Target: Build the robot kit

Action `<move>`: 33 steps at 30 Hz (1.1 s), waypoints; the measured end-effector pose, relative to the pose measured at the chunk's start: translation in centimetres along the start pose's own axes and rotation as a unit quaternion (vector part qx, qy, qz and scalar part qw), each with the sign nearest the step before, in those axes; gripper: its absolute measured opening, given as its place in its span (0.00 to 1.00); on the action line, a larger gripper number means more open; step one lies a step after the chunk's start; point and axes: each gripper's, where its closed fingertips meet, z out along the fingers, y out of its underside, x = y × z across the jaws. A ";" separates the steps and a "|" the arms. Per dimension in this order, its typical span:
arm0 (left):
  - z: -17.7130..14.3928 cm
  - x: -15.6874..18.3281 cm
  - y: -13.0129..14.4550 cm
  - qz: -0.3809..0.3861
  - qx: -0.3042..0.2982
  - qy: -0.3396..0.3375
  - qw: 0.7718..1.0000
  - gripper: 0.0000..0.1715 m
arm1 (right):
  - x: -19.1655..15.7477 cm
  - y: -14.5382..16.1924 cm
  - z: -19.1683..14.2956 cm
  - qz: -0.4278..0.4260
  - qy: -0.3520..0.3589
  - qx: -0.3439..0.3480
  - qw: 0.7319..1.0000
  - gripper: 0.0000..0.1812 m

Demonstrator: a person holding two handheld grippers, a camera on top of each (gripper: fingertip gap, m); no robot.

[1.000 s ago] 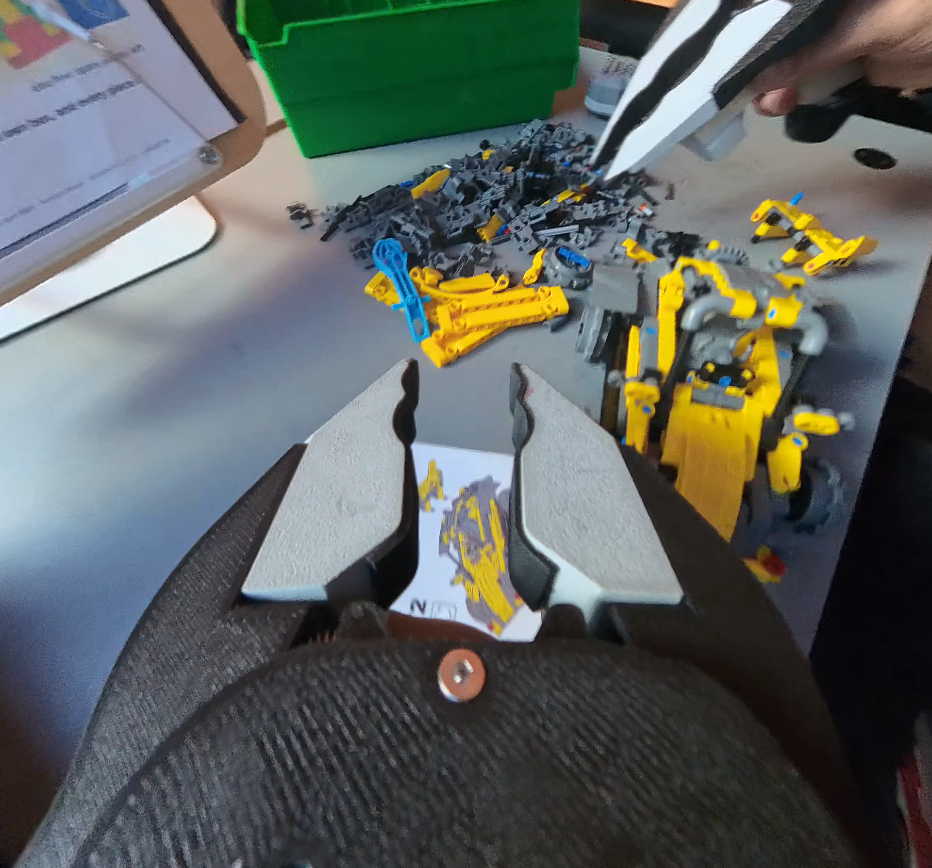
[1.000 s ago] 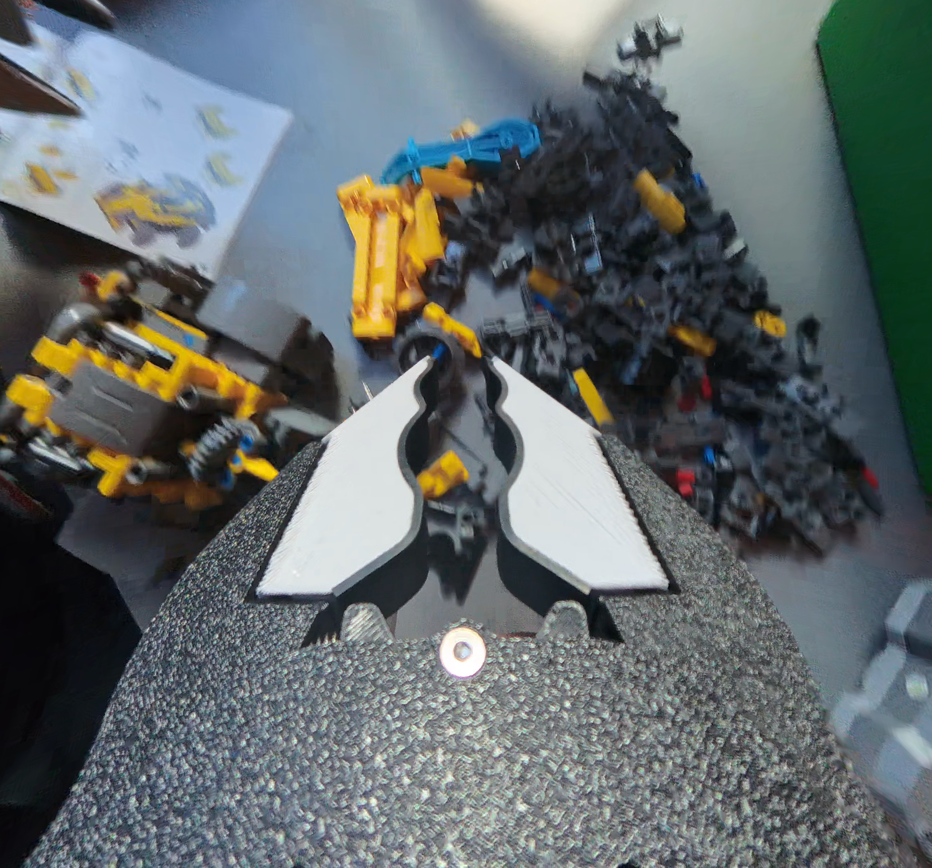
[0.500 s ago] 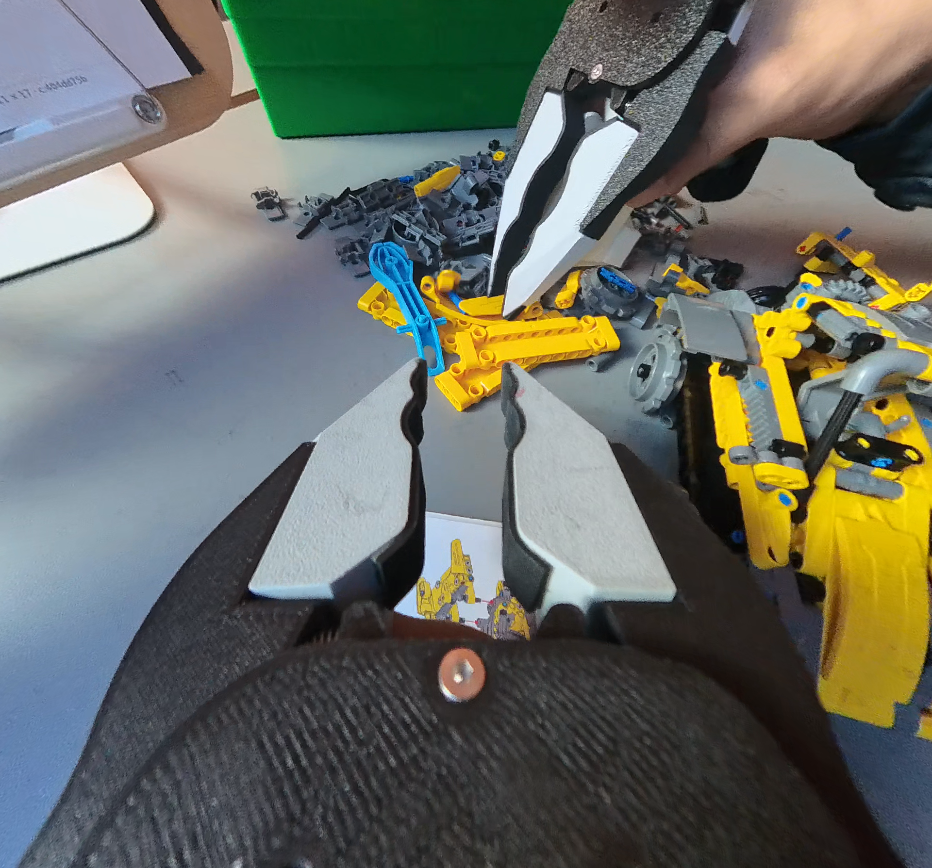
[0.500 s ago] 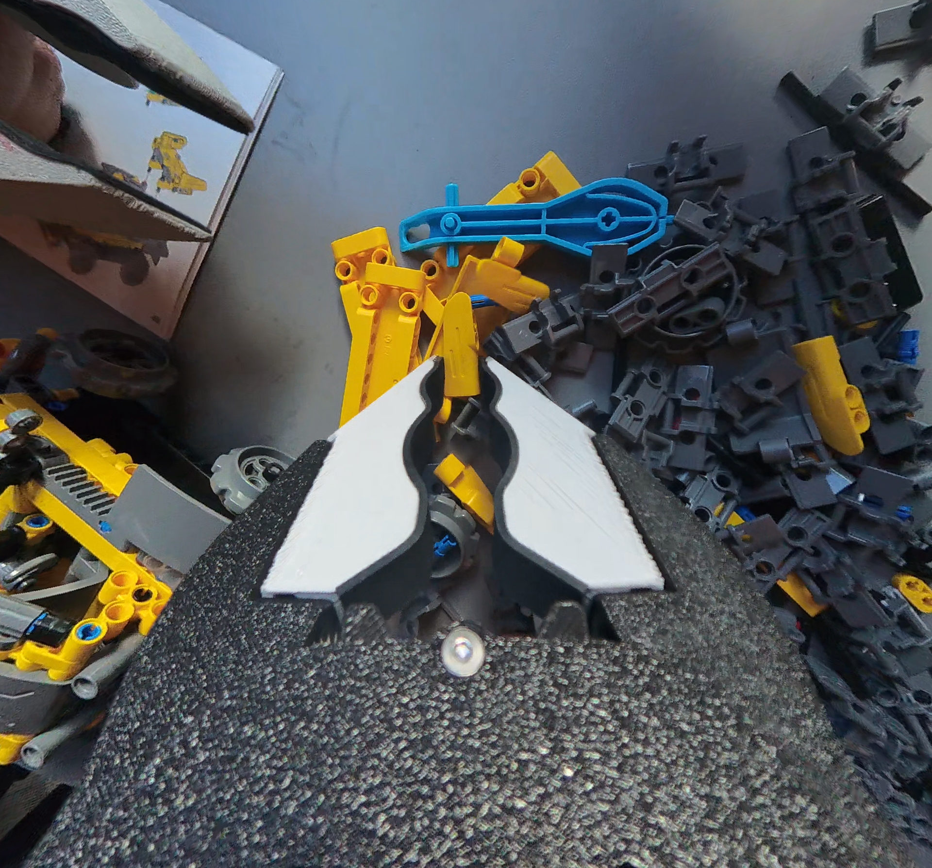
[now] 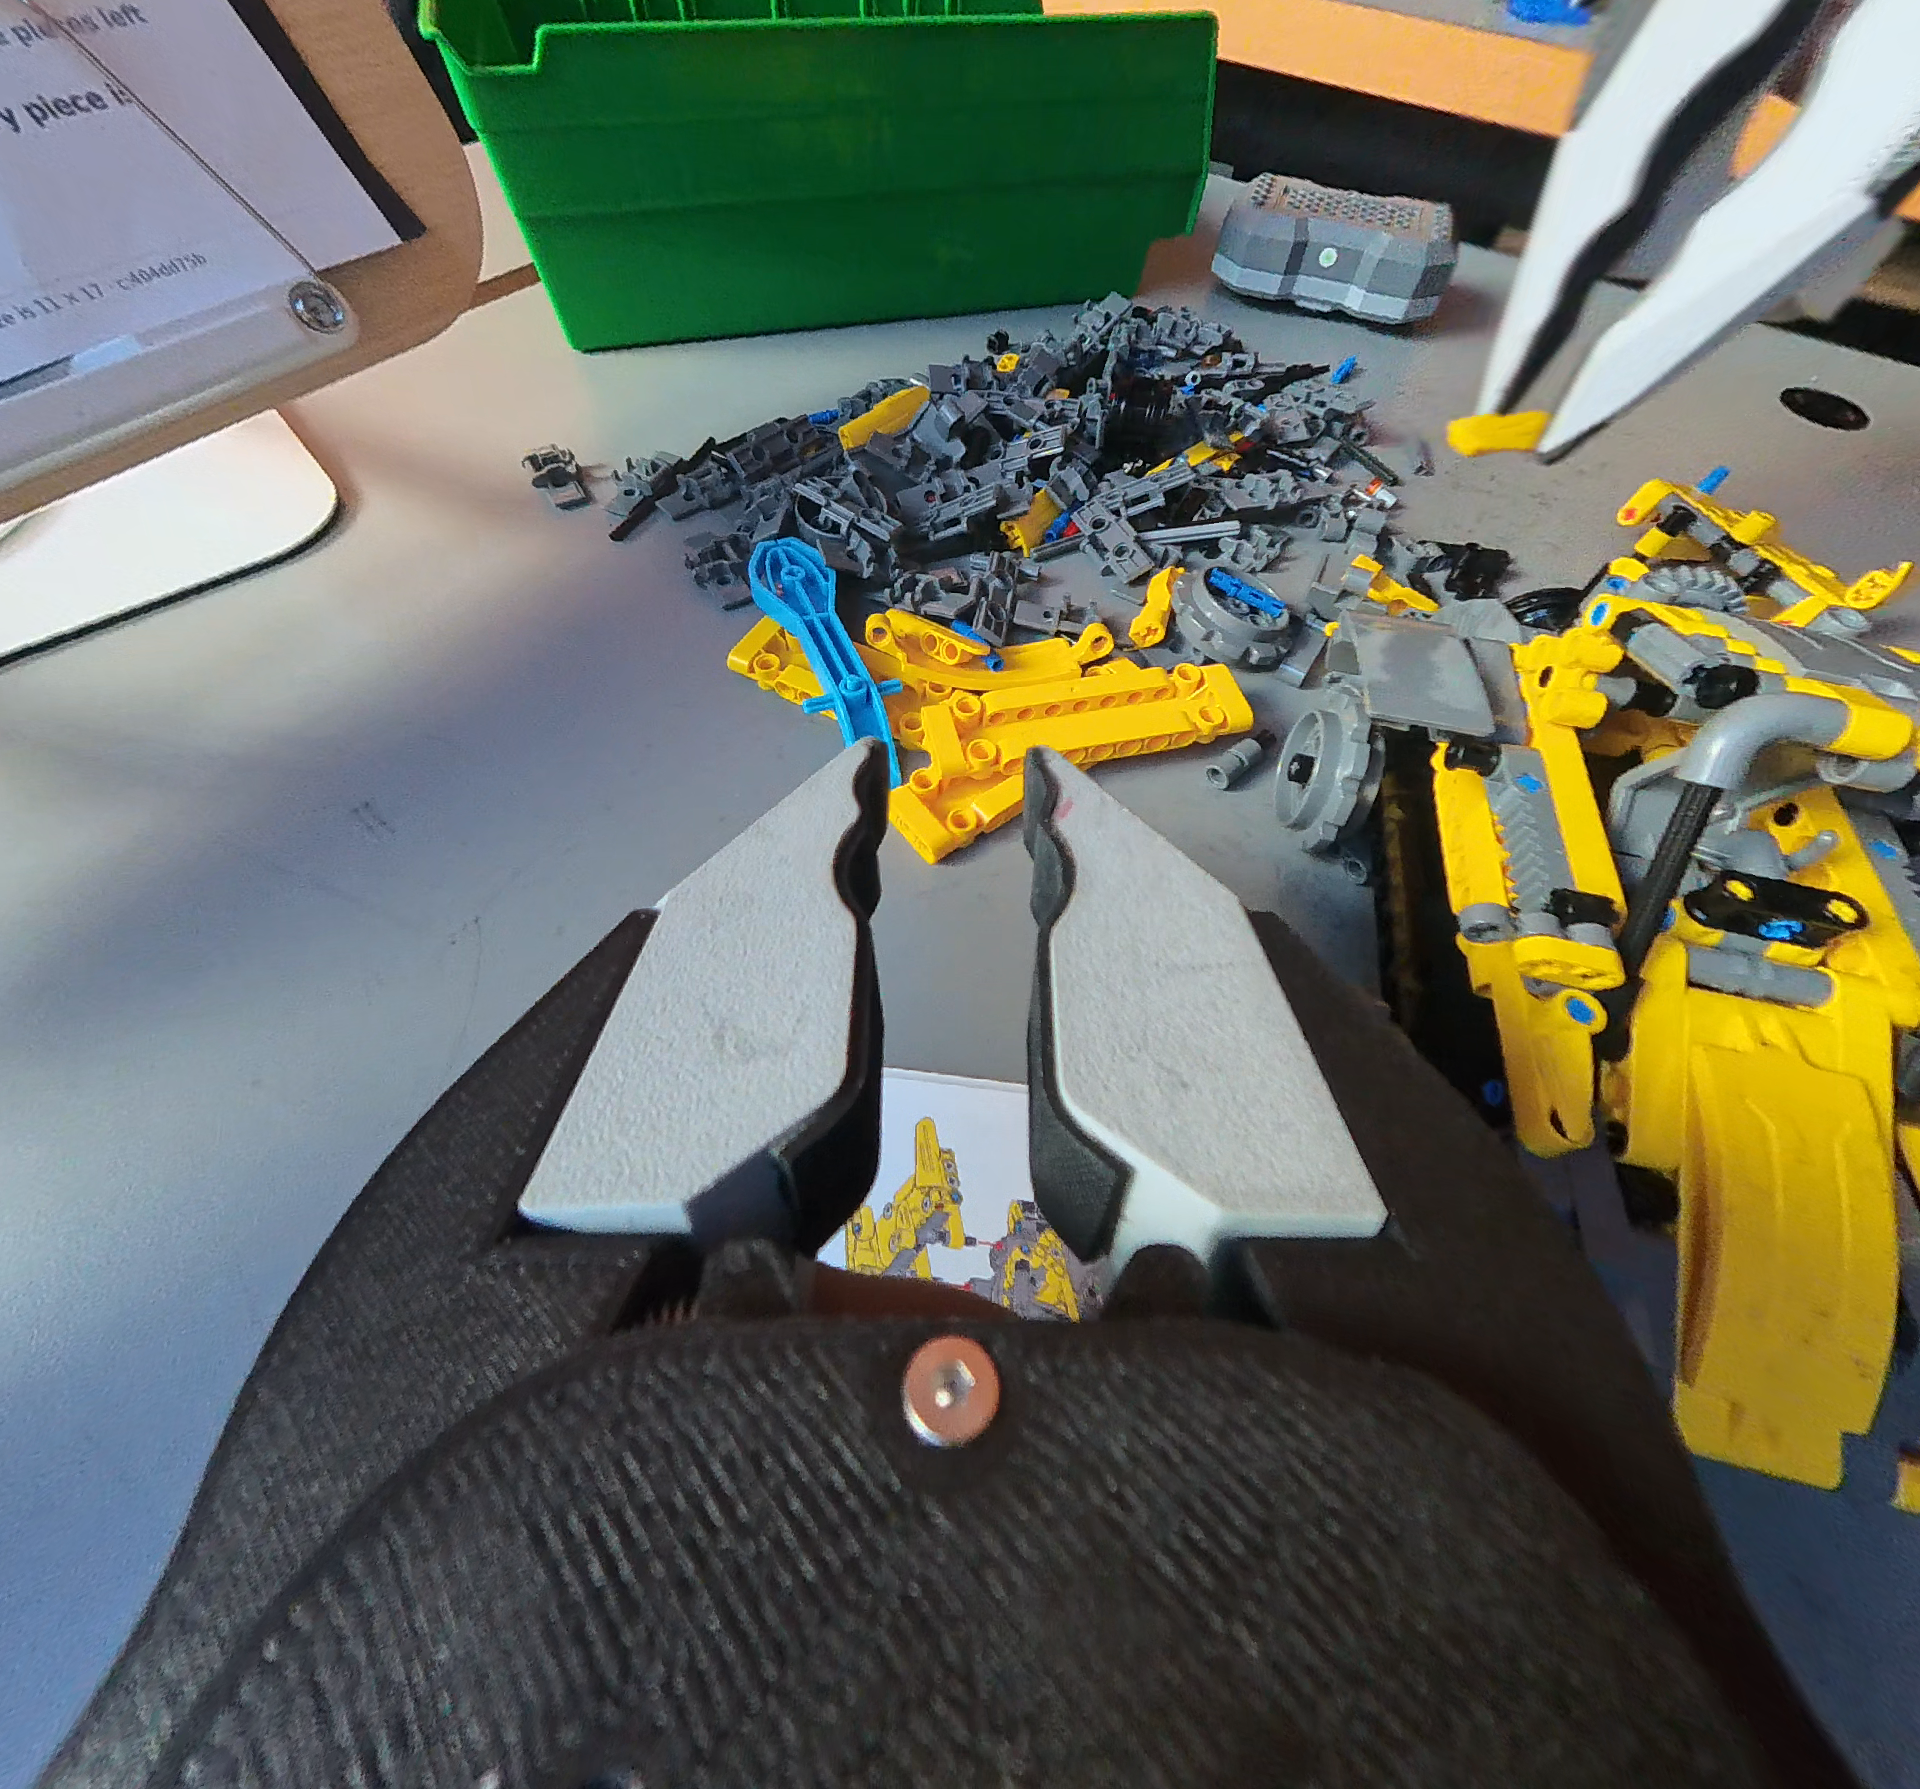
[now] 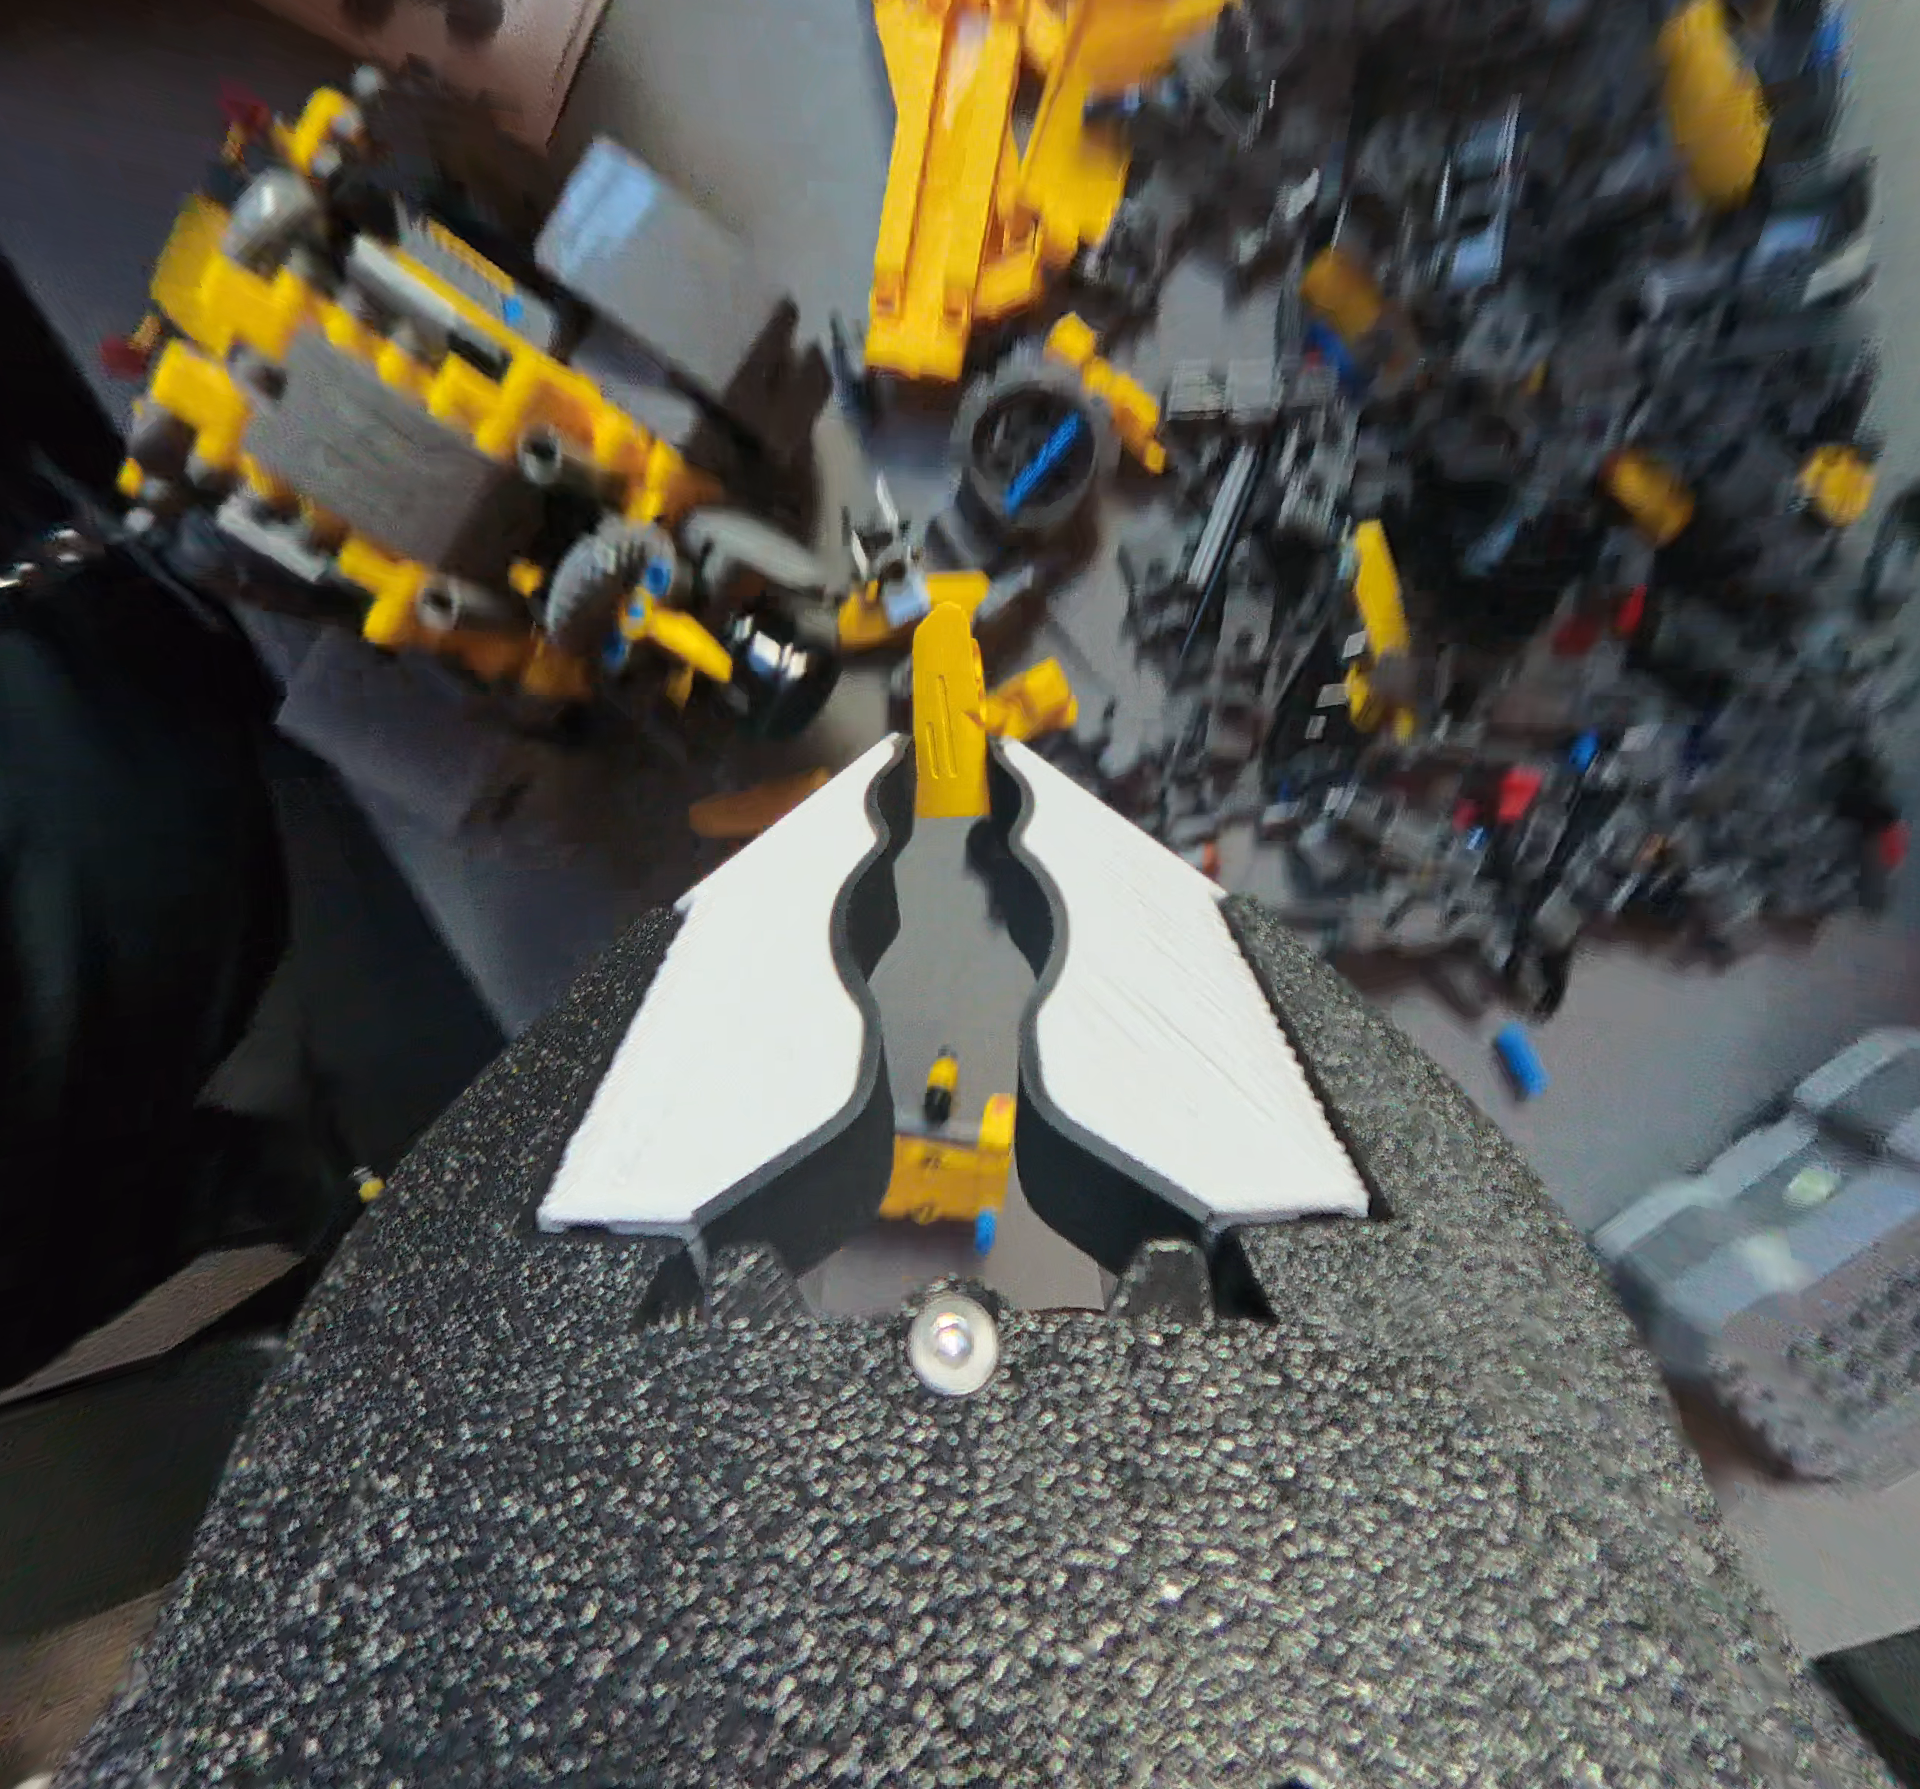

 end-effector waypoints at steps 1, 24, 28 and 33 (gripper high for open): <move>0.0 0.2 0.0 0.003 0.001 0.002 1.000 0.13 | -0.4 1.3 -0.5 0.020 -0.008 0.001 1.000 0.08; -4.7 21.7 -4.8 0.495 0.059 0.193 0.845 0.14 | -17.7 -0.9 -5.0 0.114 -0.426 0.160 0.883 0.08; -5.2 22.7 -3.5 0.495 0.051 0.226 0.837 0.07 | -18.6 -0.8 -4.9 0.129 -0.455 0.162 0.866 0.08; -5.0 22.2 -2.8 0.399 0.015 0.256 0.880 0.03 | -17.8 -1.2 -4.7 0.165 -0.474 0.193 0.843 0.08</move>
